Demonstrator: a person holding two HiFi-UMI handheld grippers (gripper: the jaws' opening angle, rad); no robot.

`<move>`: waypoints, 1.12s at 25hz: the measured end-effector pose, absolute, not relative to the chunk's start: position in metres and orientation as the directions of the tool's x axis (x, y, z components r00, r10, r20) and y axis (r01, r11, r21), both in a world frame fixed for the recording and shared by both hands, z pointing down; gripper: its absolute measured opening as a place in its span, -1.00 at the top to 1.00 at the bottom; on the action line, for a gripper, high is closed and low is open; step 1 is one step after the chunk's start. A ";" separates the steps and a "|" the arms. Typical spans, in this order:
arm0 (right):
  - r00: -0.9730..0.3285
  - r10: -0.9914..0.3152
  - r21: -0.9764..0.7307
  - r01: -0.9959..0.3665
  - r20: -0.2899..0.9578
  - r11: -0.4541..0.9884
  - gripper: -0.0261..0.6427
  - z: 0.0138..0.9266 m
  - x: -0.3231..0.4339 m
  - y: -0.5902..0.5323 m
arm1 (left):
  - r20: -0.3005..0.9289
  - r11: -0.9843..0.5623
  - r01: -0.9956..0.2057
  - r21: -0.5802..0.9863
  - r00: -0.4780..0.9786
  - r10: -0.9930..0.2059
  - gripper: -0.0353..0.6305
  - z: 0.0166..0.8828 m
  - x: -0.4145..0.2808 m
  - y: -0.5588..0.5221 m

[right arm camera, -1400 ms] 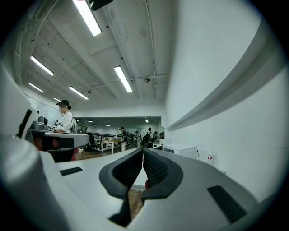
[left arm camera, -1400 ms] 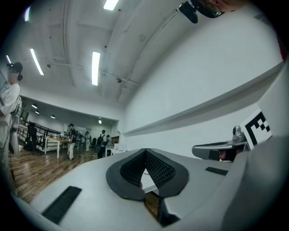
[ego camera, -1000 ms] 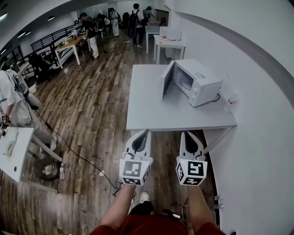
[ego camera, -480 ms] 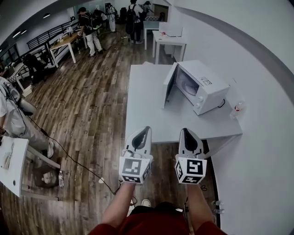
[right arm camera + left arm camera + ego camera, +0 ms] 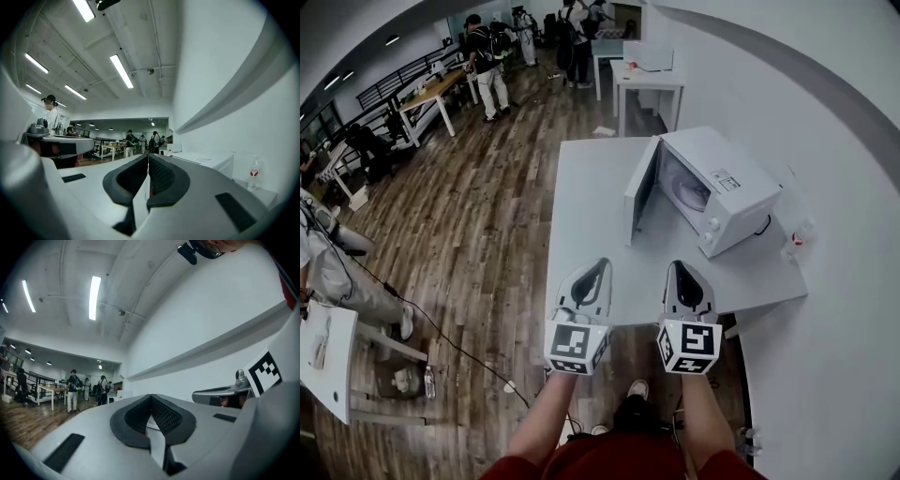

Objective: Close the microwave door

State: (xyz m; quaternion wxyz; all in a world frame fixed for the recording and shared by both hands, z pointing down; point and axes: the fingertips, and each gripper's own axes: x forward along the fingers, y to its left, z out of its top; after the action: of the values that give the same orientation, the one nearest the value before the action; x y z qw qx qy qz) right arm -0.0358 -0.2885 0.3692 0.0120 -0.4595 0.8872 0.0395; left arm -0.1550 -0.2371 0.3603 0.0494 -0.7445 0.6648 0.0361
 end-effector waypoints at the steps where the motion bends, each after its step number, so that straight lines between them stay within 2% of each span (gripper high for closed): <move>1: -0.579 -0.813 0.055 -0.815 -0.058 0.576 0.84 0.367 -0.036 -0.302 | -0.117 -0.106 -0.994 -0.029 0.109 -0.987 0.82 0.357 -0.155 -0.251; 8: -0.603 -0.795 0.059 -0.798 -0.068 0.600 0.84 0.355 -0.033 -0.391 | -0.128 -0.085 -0.995 -0.043 0.090 -0.988 0.82 0.345 -0.147 -0.337; 19: -0.644 -0.764 0.043 -0.765 -0.043 0.642 0.84 0.373 -0.057 -0.461 | -0.123 -0.055 -0.997 -0.053 0.062 -0.990 0.82 0.356 -0.167 -0.405; 28: -0.624 -0.781 0.069 -0.779 0.013 0.623 0.84 0.403 -0.101 -0.499 | -0.100 -0.136 -0.989 -0.055 0.141 -0.985 0.81 0.391 -0.206 -0.451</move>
State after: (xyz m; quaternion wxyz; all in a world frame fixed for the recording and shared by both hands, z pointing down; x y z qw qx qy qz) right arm -0.1007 -0.4992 0.4030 -0.0208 -0.4332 0.9006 0.0281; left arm -0.2057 -0.4515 0.3912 0.0539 -0.7535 0.6549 0.0198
